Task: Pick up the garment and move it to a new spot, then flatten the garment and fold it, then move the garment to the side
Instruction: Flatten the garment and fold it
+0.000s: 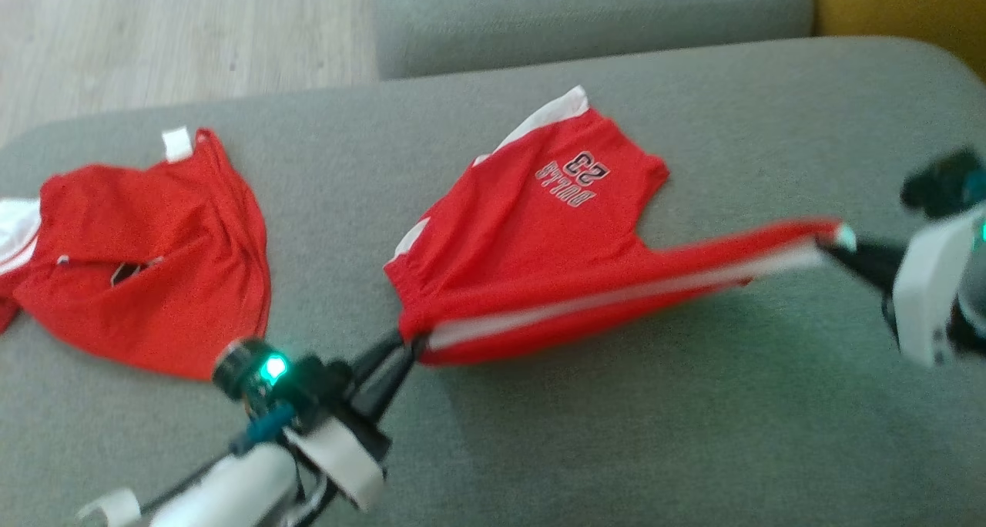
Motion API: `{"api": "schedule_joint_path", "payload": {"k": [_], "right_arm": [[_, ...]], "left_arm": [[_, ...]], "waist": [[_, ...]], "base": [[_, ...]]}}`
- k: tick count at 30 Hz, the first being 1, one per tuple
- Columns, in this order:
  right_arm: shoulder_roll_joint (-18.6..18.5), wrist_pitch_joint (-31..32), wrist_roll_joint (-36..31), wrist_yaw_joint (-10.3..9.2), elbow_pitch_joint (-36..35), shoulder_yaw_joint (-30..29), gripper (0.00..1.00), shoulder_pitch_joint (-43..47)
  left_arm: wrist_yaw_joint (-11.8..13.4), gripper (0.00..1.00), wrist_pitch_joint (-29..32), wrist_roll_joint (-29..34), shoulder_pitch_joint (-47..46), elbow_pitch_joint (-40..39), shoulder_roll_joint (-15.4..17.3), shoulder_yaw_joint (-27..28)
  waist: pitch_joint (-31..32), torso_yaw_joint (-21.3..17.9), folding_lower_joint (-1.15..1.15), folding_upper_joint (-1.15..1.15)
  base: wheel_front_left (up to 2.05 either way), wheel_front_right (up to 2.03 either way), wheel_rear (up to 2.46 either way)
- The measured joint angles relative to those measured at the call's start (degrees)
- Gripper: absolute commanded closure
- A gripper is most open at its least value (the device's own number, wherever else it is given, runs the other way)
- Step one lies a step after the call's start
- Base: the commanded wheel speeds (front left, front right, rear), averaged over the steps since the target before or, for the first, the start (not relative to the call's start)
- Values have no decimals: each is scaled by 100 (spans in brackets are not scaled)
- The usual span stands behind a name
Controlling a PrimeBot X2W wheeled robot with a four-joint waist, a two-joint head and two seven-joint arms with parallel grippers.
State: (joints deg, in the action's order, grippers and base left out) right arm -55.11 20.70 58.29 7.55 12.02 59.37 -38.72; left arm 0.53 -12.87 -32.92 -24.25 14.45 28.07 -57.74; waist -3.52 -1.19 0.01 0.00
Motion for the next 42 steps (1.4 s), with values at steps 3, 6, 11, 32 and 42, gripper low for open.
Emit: {"api": "schedule_joint_path", "payload": {"k": [3, 6, 11, 32, 42], "right_arm": [[227, 115, -274, 0, 86, -296, 100, -390], [472, 261, -427, 0, 269, -516, 100, -776], [765, 586, -711, 0, 667, -563, 100, -1288], [1172, 593, -1291, 0, 2046, 323, 100, -3086], [1360, -45, -1265, -1, 2551, 772, 0, -3431]], "left_arm": [[-1, 100, 21, -53, -264, 14, -9, 87], [-58, 100, 27, -71, -534, 94, -75, 136], [-202, 100, 70, -73, -988, 427, -369, 193], [-616, 100, -93, 26, -2361, 1901, -1404, 198], [-709, 0, -167, 122, -2533, 2308, -1648, 232]], "waist": [[-206, 91, 0, 0], [-448, 213, 1, 0], [-851, 489, 1, 0], [-2143, 1399, 1, 0], [-2318, 1480, 0, 0]], "base": [[0, 0, 0], [0, 0, 0], [0, 0, 0], [0, 0, 0], [0, 0, 0]]}}
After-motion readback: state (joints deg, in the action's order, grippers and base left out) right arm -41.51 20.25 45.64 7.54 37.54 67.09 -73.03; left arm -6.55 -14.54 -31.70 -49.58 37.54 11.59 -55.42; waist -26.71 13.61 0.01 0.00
